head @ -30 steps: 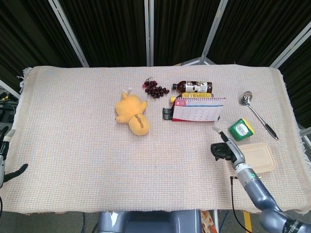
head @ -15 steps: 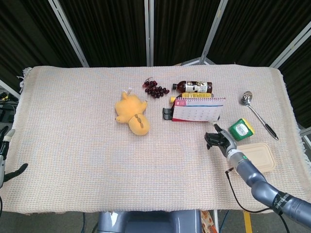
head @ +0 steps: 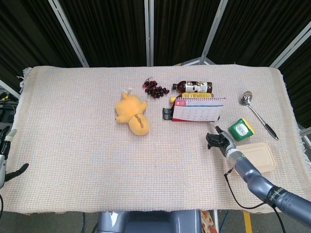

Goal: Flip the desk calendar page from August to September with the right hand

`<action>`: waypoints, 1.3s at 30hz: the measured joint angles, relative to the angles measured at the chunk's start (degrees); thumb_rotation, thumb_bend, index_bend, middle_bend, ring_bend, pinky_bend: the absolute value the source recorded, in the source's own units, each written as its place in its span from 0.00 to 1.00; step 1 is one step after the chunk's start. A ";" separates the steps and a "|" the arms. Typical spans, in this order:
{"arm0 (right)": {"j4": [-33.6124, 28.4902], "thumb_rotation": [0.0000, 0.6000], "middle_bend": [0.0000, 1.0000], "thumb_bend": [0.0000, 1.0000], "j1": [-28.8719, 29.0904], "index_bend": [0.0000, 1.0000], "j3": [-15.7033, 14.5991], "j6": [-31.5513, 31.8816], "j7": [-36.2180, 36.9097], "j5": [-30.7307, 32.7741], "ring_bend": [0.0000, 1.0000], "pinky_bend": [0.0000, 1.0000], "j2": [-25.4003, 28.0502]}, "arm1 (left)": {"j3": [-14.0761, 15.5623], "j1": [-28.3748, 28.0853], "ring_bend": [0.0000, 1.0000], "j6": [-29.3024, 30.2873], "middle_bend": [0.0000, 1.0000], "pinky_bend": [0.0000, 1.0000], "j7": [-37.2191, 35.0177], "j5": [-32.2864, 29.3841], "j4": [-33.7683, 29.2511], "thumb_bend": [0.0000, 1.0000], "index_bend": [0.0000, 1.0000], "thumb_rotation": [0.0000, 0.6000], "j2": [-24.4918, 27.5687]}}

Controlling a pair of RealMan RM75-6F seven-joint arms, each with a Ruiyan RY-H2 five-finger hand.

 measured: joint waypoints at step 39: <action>2.56 1.00 0.79 0.56 4.45 0.09 6.98 -1.59 -3.37 -1.14 0.82 0.71 -3.82 | 0.24 -0.44 0.00 -0.91 0.00 0.00 -2.65 0.43 -0.12 0.02 0.00 1.00 0.97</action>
